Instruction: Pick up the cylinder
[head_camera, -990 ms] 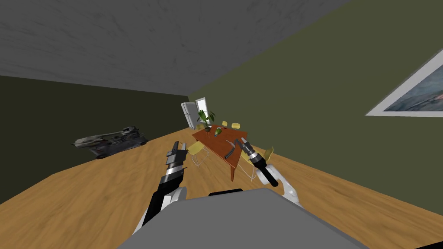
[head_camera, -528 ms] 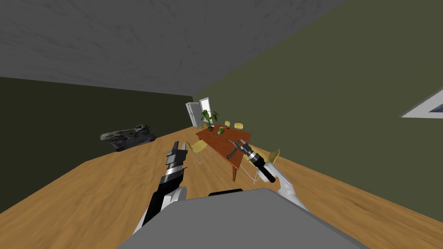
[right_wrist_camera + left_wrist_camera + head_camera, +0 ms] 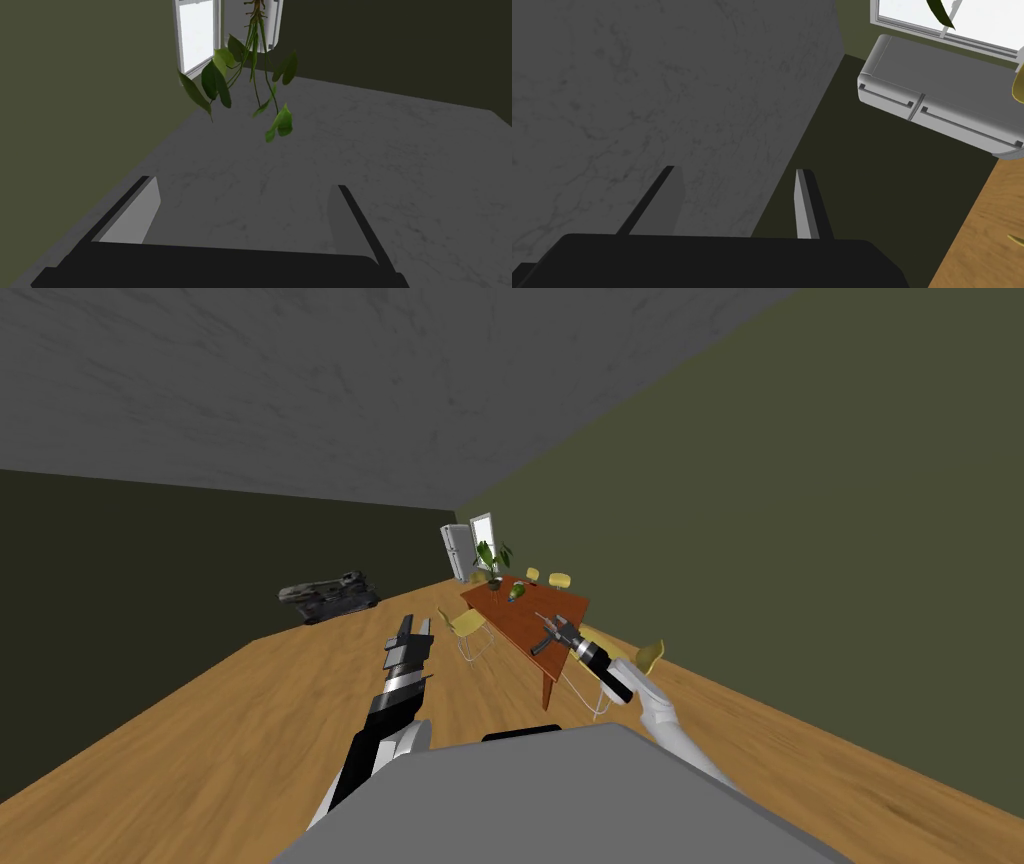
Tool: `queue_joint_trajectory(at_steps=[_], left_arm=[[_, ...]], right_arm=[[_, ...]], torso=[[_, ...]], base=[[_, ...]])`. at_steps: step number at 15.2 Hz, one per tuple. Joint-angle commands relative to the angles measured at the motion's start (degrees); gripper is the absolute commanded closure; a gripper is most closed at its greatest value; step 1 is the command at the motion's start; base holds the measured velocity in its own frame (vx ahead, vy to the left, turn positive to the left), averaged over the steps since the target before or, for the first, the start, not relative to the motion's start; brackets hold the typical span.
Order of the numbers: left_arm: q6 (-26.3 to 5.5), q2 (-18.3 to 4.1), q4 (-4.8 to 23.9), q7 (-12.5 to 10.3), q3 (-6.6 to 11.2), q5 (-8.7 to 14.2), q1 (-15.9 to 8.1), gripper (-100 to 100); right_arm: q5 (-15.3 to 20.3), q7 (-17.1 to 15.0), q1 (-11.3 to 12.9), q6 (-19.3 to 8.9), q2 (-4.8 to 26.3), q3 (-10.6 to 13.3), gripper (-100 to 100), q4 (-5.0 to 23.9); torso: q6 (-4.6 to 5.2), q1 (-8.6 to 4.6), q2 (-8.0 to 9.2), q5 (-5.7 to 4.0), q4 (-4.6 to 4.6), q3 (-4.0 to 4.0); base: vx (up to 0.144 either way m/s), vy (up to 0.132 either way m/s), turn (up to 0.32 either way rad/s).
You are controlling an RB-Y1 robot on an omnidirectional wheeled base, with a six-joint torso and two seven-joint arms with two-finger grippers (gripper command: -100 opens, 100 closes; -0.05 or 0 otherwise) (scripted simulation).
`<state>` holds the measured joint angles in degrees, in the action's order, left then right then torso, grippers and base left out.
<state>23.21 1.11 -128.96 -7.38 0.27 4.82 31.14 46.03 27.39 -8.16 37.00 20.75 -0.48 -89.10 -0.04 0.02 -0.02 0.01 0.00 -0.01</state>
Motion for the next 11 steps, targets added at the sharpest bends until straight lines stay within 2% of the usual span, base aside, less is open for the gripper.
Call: queue_joint_trajectory(at_steps=[1, 3, 4, 6, 7, 9, 10, 11], left_arm=[[0.0, 0.0, 0.0, 0.0, 0.0, 0.0, 0.0, 0], [0.0, 0.0, 0.0, 0.0, 0.0, 0.0, 0.01, 0], [0.0, 0.0, 0.0, 0.0, 0.01, 0.0, 0.01, 0], [0.0, 0.0, 0.0, 0.0, 0.0, 0.0, 0.0, 0], [0.0, 0.0, 0.0, 0.0, 0.0, 0.0, 0.01, 0], [0.0, 0.0, 0.0, 0.0, 0.0, 0.0, 0.0, 0], [0.0, 0.0, 0.0, 0.0, 0.01, 0.0, 0.01, 0], [0.0, 0.0, 0.0, 0.0, 0.01, 0.0, 0.01, 0]], right_arm=[[2.86, 1.32, 1.15, 0.41, 0.78, -0.18, -100, 2.86], [4.34, 1.32, 1.15, 0.41, 0.78, -0.18, -100, 3.28], [6.5, 3.02, 2.92, 1.07, 1.92, -0.53, -100, 5.53], [8.46, 3.02, 2.92, 1.07, 1.92, -0.53, -100, 7.21], [10.08, 4.73, 4.71, 1.73, 3.04, -0.88, -100, 8.89], [12.57, 4.73, 4.71, 1.73, 3.04, -0.88, -100, 11.18], [12.63, 4.73, 4.71, 1.73, 3.04, -0.88, -100, 11.18], [14.67, 6.46, 6.52, 2.4, 4.14, -1.24, -100, 13.64]], torso=[[0.0, 0.0, 0.0, 0.0, 0.0, 0.0], [0.04, 0.0, 0.0, -0.01, -0.01, 0.0], [0.05, -0.02, 0.01, 0.0, 0.0, 0.0], [0.0, 0.0, 0.0, 0.0, 0.0, 0.0], [0.03, -0.01, 0.0, -0.01, -0.01, 0.0], [0.02, 0.0, -0.01, 0.0, -0.01, -0.01], [0.04, -0.02, -0.01, -0.01, -0.01, -0.01], [0.06, -0.02, 0.0, -0.01, -0.01, 0.0]], base=[[0.0, 0.01, 0.168], [0.0, 0.002, 0.031], [0.0, 0.01, 0.15], [0.001, 0.006, 0.148], [0.002, 0.009, 0.165], [0.004, 0.006, 0.12], [0.003, 0.001, -0.012], [0.002, 0.007, 0.142]])
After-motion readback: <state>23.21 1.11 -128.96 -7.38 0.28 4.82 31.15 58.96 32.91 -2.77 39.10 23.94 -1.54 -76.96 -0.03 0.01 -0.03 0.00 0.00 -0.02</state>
